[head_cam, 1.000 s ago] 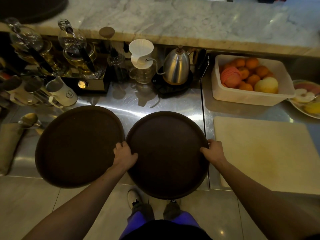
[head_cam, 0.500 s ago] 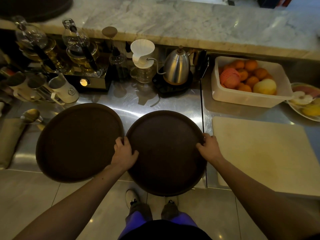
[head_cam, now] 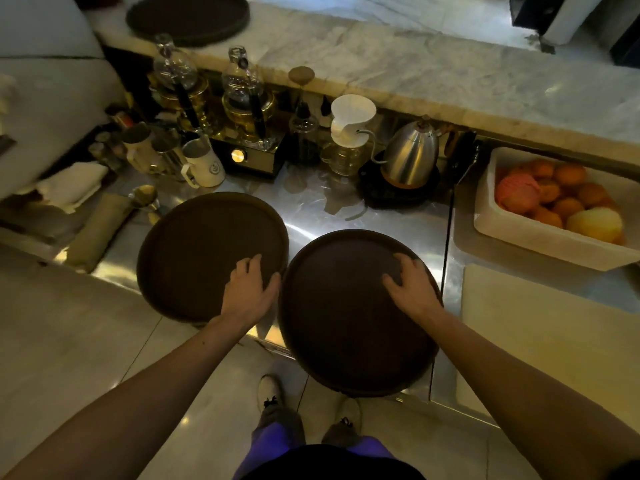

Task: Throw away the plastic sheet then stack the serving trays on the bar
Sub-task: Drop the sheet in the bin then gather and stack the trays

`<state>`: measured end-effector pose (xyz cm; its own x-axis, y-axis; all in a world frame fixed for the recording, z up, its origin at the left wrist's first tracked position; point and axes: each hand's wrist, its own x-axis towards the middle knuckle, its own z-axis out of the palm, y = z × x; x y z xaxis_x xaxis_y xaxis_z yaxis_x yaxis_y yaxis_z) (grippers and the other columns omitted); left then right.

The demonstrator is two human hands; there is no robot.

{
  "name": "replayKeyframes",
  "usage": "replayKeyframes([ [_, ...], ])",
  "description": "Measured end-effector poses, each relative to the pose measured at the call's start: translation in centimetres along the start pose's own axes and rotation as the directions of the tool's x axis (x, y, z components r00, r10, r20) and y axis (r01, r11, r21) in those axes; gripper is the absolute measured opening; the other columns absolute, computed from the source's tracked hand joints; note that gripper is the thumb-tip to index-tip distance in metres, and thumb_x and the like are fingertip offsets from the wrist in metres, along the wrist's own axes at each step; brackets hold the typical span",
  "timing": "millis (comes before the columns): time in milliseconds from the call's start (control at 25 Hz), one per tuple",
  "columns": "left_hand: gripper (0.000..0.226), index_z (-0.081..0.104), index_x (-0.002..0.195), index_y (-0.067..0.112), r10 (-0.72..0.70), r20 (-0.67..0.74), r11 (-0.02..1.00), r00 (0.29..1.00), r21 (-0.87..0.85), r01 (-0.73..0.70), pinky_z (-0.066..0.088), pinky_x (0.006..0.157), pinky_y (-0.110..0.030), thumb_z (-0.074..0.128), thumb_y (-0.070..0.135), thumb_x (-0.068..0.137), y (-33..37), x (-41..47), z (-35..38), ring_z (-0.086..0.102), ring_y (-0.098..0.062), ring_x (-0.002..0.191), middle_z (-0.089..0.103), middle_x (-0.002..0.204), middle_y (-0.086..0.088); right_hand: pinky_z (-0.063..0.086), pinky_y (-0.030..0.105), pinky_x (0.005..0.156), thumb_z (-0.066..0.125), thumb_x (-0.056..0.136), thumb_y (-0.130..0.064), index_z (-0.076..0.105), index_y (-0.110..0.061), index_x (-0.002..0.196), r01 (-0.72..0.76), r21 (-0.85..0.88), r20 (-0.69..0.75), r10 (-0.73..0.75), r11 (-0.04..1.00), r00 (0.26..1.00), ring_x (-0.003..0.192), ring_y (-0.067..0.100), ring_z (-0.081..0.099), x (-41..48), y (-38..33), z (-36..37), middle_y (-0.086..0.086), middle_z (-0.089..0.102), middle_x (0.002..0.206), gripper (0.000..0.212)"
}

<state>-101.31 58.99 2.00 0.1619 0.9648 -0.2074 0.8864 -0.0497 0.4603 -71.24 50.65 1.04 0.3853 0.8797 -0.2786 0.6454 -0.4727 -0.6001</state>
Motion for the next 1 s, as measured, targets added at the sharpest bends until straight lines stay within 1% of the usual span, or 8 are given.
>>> replayKeyframes([
  [120, 0.065, 0.031, 0.146, 0.012, -0.089, -0.068, 0.996, 0.994, -0.019, 0.088, 0.038, 0.102, -0.050, 0.046, 0.047, 0.094, -2.8, -0.7, -1.8, 0.040, -0.037, 0.129, 0.035, 0.146, -0.018, 0.042, 0.050, 0.106, 0.056, 0.093, -0.038, 0.030, -0.023, 0.147, 0.118, -0.026, 0.073, -0.116, 0.993, 0.991, 0.127, 0.032, 0.047, 1.1, -3.6, 1.4, 0.014, 0.035, 0.145, 0.062],
  [280, 0.066, 0.029, 0.147, 0.013, -0.180, -0.114, 0.983, 0.977, -0.066, 0.174, 0.038, 0.104, -0.051, 0.046, 0.048, 0.095, -7.2, -1.0, -4.7, 0.037, -0.039, 0.132, 0.032, 0.148, -0.019, 0.041, 0.046, 0.106, 0.058, 0.092, -0.038, 0.029, -0.021, 0.148, 0.222, -0.025, 0.131, -0.217, 0.975, 0.967, 0.129, 0.032, 0.044, 1.9, -8.9, 3.9, 0.015, 0.035, 0.145, 0.065],
  [400, 0.066, 0.029, 0.148, 0.012, -0.201, -0.146, 0.976, 0.969, -0.116, 0.185, 0.038, 0.106, -0.051, 0.047, 0.047, 0.095, -11.0, -0.8, -7.1, 0.037, -0.040, 0.133, 0.032, 0.148, -0.020, 0.040, 0.044, 0.104, 0.059, 0.092, -0.035, 0.029, -0.021, 0.148, 0.289, -0.035, 0.127, -0.282, 0.957, 0.951, 0.127, 0.032, 0.046, 2.3, -12.8, 6.4, 0.017, 0.035, 0.146, 0.065],
  [480, 0.067, 0.030, 0.147, 0.010, -0.211, -0.147, 0.971, 0.966, -0.144, 0.190, 0.038, 0.107, -0.052, 0.047, 0.048, 0.094, -14.2, -0.5, -9.2, 0.037, -0.039, 0.133, 0.034, 0.147, -0.021, 0.042, 0.043, 0.103, 0.060, 0.093, -0.033, 0.029, -0.019, 0.148, 0.301, -0.039, 0.119, -0.295, 0.953, 0.948, 0.126, 0.031, 0.048, 2.4, -16.0, 8.5, 0.018, 0.035, 0.146, 0.065],
  [600, 0.066, 0.033, 0.145, 0.011, -0.201, -0.169, 0.970, 0.965, -0.172, 0.172, 0.038, 0.106, -0.053, 0.046, 0.050, 0.093, -18.9, 0.1, -11.6, 0.038, -0.039, 0.132, 0.039, 0.144, -0.020, 0.042, 0.043, 0.102, 0.059, 0.092, -0.037, 0.029, -0.020, 0.148, 0.311, -0.048, 0.131, -0.303, 0.949, 0.944, 0.127, 0.031, 0.047, 2.5, -20.4, 11.7, 0.015, 0.036, 0.144, 0.065],
  [720, 0.067, 0.032, 0.146, 0.011, -0.226, -0.176, 0.961, 0.958, -0.200, 0.190, 0.037, 0.107, -0.052, 0.047, 0.049, 0.093, -22.5, 0.8, -13.1, 0.036, -0.039, 0.134, 0.037, 0.146, -0.021, 0.043, 0.043, 0.101, 0.057, 0.092, -0.039, 0.027, -0.021, 0.149, 0.327, -0.052, 0.139, -0.317, 0.944, 0.938, 0.125, 0.032, 0.047, 2.2, -23.7, 14.6, 0.015, 0.035, 0.143, 0.066],
  [880, 0.068, 0.029, 0.148, 0.012, -0.240, -0.139, 0.953, 0.961, -0.223, 0.205, 0.039, 0.102, -0.050, 0.047, 0.049, 0.094, -25.3, 1.8, -13.7, 0.035, -0.039, 0.135, 0.033, 0.149, -0.020, 0.040, 0.046, 0.105, 0.057, 0.093, -0.038, 0.024, -0.020, 0.151, 0.279, -0.064, 0.169, -0.266, 0.958, 0.949, 0.131, 0.035, 0.043, 2.4, -25.9, 17.3, 0.017, 0.030, 0.150, 0.069],
  [1000, 0.068, 0.028, 0.149, 0.012, -0.246, -0.120, 0.948, 0.962, -0.236, 0.213, 0.040, 0.100, -0.047, 0.048, 0.047, 0.094, -26.4, 2.6, -13.5, 0.037, -0.038, 0.134, 0.031, 0.149, -0.020, 0.040, 0.046, 0.106, 0.057, 0.093, -0.038, 0.023, -0.020, 0.151, 0.260, -0.084, 0.185, -0.242, 0.962, 0.953, 0.131, 0.036, 0.043, 3.2, -26.1, 18.2, 0.017, 0.028, 0.151, 0.070],
])
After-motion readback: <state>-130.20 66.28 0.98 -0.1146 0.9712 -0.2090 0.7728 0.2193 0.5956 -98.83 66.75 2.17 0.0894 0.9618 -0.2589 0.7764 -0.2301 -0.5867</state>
